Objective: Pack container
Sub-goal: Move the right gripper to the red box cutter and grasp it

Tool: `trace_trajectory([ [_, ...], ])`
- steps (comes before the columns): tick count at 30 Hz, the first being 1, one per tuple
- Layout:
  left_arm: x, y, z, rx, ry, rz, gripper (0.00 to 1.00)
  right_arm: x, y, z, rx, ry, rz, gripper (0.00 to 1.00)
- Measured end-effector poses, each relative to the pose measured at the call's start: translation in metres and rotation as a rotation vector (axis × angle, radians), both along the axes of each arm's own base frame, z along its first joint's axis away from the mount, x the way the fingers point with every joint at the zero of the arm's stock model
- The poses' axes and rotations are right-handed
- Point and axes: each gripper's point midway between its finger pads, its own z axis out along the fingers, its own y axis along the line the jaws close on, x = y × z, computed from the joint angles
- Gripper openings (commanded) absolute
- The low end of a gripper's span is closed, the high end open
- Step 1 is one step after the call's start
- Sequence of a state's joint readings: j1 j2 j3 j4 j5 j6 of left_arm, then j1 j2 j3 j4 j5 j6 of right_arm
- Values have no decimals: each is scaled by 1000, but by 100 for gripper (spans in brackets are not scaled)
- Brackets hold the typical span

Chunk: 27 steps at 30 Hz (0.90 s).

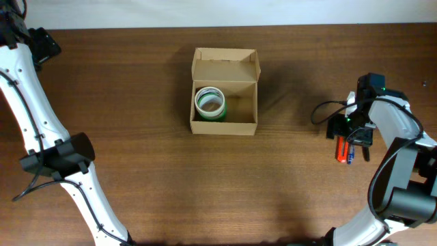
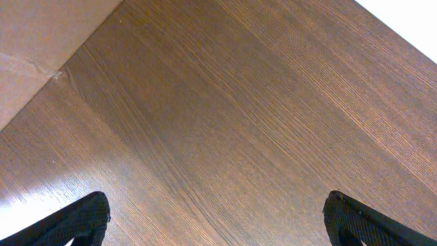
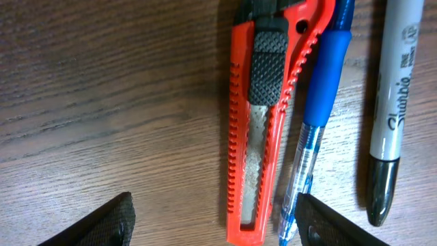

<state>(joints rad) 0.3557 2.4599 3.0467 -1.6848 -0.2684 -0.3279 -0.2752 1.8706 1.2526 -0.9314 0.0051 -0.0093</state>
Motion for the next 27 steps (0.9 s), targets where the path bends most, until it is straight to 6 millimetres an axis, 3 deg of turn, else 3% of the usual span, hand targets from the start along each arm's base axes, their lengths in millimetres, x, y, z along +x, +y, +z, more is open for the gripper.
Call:
trace_trajectory([
  [8, 0, 0, 0, 0, 0, 0, 100, 2, 0, -4, 1, 0, 18, 77],
  [18, 0, 0, 0, 0, 0, 0, 100, 5, 0, -29, 17, 31, 3, 76],
  [22, 0, 0, 0, 0, 0, 0, 100, 8, 0, -30, 17, 18, -20, 58],
  [27, 0, 0, 0, 0, 0, 0, 100, 12, -1, -30, 16, 3, -41, 56],
])
